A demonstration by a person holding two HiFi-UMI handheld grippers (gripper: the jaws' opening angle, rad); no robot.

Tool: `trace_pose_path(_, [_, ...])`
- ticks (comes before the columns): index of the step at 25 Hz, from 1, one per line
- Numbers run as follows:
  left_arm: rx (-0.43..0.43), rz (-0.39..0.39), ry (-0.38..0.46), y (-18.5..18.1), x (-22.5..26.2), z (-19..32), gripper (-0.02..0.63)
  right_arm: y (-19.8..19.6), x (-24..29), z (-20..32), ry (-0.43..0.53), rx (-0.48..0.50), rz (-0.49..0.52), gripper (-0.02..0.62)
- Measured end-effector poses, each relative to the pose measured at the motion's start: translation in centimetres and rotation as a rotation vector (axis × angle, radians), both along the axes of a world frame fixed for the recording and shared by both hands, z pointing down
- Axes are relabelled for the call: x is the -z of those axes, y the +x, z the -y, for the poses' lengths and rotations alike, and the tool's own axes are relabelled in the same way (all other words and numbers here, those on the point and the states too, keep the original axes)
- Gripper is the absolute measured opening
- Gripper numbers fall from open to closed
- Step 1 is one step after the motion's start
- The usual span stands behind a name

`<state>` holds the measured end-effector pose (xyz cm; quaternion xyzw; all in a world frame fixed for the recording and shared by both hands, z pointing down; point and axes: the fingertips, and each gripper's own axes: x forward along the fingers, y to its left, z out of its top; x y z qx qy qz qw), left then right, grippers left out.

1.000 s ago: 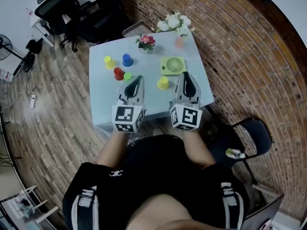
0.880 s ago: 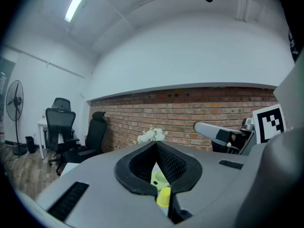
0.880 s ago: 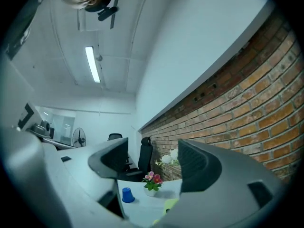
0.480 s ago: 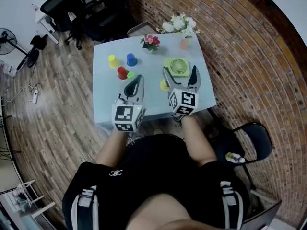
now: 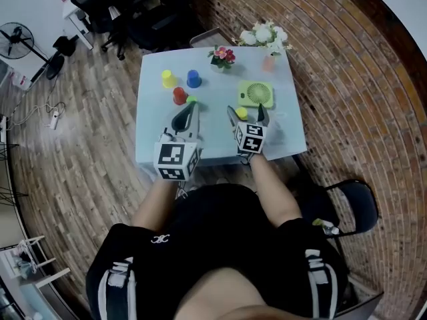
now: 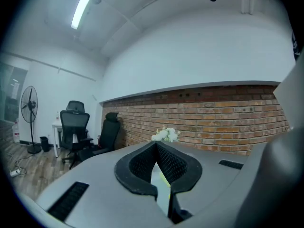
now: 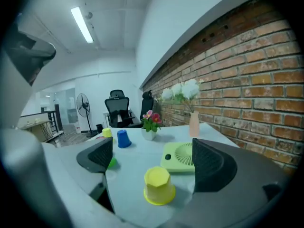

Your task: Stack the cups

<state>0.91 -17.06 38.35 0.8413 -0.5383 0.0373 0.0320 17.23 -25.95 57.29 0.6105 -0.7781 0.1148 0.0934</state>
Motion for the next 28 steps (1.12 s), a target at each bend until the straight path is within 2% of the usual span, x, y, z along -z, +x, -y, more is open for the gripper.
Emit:
trace_pose_path(5, [0.020, 0.010, -0.014, -0.7, -0.4, -0.3, 0.002, -0.6, -5.8, -0.6, -0.153, 0.026, -0.053, 0.514])
trace_pose_path(11, [0.038, 0.020, -0.026, -1.6, -0.7, -0.7, 0.002, -0.2, -10.0, -0.9, -0.286, 0.019, -0.095, 0.425])
trace_pose_path(12, [0.040, 0.021, -0.028, -1.8, -0.7, -0.8, 0.002, 0.0, -10.3, -0.9, -0.304, 0.014, -0.104, 0.405])
trace_pose_path(13, [0.043, 0.023, -0.030, -1.9, -0.7, -0.8, 0.002, 0.1, -10.5, -1.0, -0.317, 0.007, -0.118, 0.359])
trace_pose_path(14, [0.046, 0.024, -0.032, -2.0, -0.7, -0.9, 0.002, 0.4, -10.7, -1.1, -0.327, -0.001, -0.134, 0.279])
trace_pose_path(15, [0.048, 0.024, -0.034, -2.1, -0.8, -1.0, 0.002, 0.5, -10.6, -1.1, -0.329, -0.006, -0.145, 0.209])
trace_pose_path(23, [0.061, 0.023, -0.045, -2.6, -1.3, -1.1, 0.002, -0.5, -5.2, -0.1, -0.178, 0.035, -0.111, 0.202])
trace_pose_path(28, [0.070, 0.018, -0.048, -3.1, -1.5, -1.3, 0.002, -2.2, -2.2, -0.4, -0.114, 0.073, -0.112, 0.202])
